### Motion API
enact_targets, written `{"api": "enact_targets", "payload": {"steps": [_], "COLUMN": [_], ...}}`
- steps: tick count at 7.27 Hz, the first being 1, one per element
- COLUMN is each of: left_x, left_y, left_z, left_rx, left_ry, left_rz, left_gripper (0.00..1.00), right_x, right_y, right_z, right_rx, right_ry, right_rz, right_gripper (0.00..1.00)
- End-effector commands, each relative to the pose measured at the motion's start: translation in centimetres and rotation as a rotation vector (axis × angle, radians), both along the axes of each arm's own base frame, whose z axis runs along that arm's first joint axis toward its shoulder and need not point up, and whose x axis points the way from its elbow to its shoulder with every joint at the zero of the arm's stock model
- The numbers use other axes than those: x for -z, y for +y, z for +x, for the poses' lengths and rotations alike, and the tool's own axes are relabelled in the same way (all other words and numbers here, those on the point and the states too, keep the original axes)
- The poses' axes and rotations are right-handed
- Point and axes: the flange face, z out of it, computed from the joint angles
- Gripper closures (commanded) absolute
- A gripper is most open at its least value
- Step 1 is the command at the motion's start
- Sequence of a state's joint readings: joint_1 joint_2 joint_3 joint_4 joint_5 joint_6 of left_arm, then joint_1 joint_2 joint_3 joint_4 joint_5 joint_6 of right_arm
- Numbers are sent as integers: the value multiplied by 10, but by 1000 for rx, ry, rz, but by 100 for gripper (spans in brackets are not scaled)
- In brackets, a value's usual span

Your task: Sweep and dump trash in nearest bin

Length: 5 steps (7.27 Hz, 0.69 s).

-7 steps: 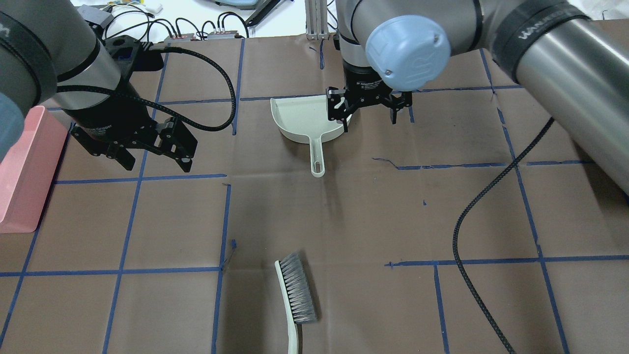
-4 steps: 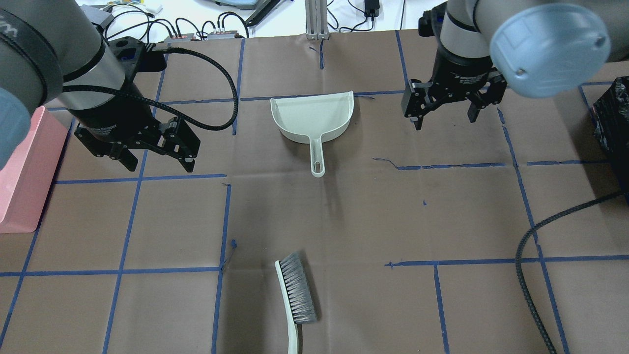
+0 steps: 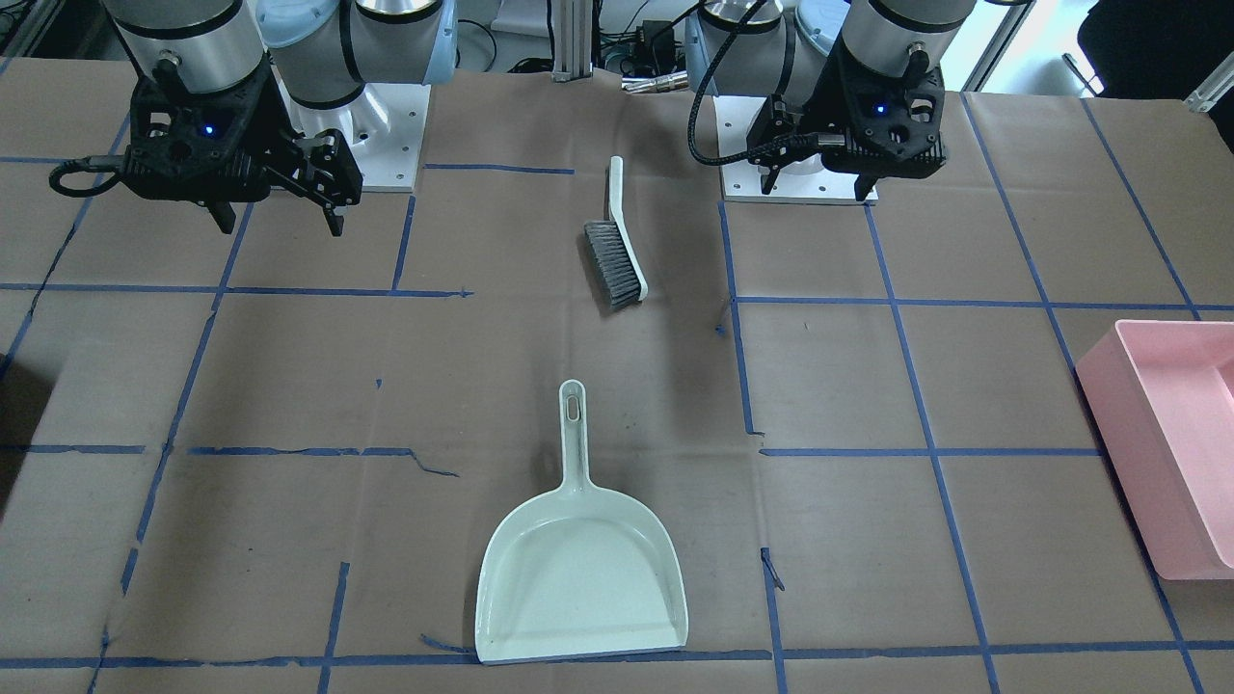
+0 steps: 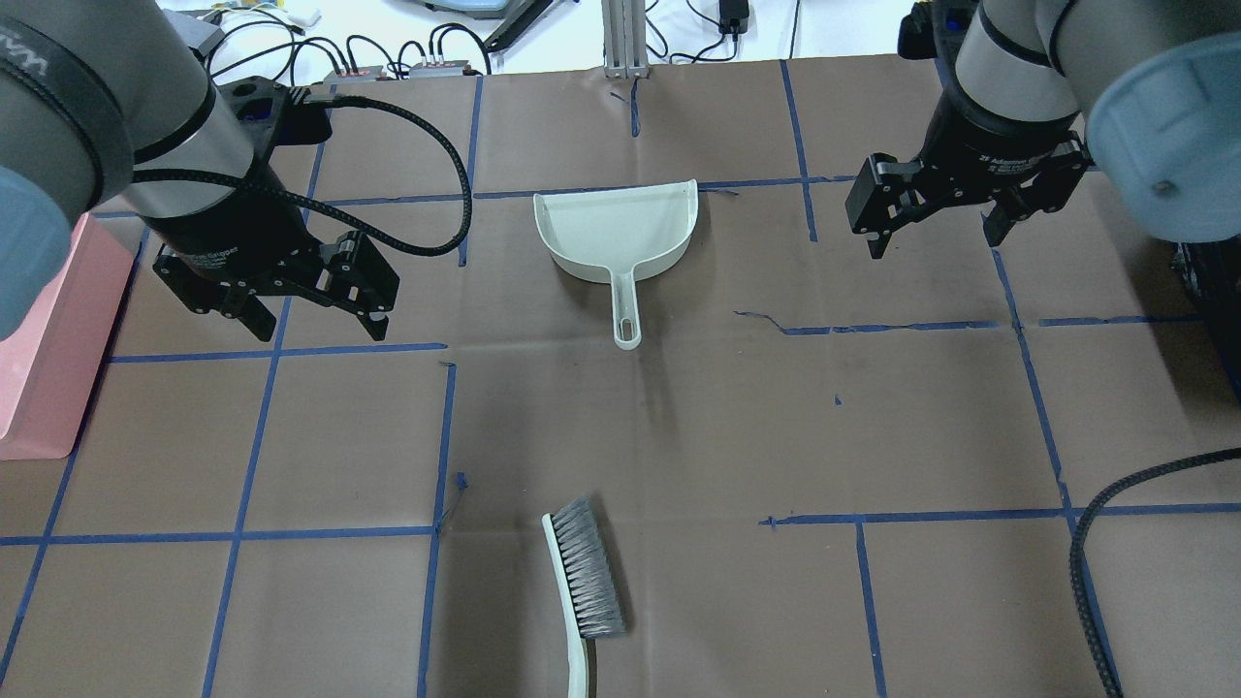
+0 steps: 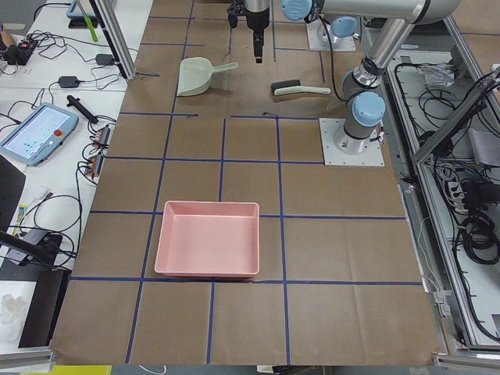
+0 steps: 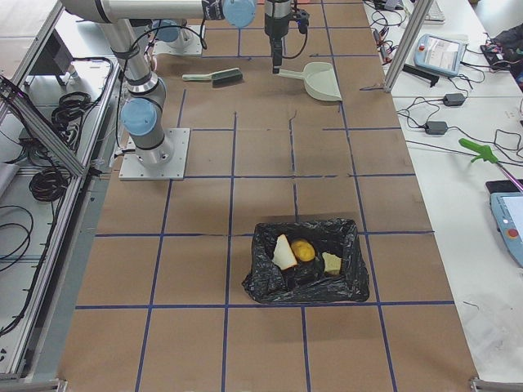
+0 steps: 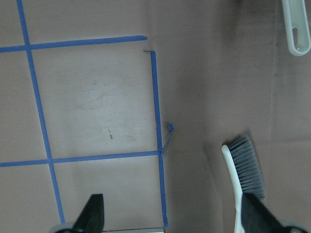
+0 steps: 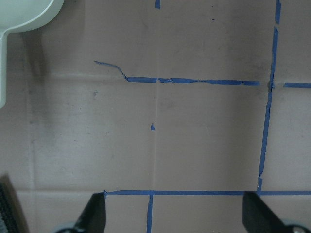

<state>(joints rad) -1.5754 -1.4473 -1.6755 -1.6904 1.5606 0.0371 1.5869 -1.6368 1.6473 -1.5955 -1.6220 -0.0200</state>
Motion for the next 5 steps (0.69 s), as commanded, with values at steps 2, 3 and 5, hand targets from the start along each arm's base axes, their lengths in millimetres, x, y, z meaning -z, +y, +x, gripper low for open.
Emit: {"api": "enact_targets", "payload": {"steps": [2,3,5], "left_x": [2,2,0], "left_y": [1,1,-5], "left_z": [0,0,0], "left_rx": [-9,-9,9], "left_ry": [-4,-3,0], "left_rz": [5,2,-33], "left_gripper": [0,0,0], "right_x": [7,5,6], "right_y": [6,6,5], "right_z": [-1,1,1], "right_rx": [7,15,17], "right_ry": [-11,-31,-32], "right_rz": [-6,-10,-9], "right_gripper": [0,0,0]}}
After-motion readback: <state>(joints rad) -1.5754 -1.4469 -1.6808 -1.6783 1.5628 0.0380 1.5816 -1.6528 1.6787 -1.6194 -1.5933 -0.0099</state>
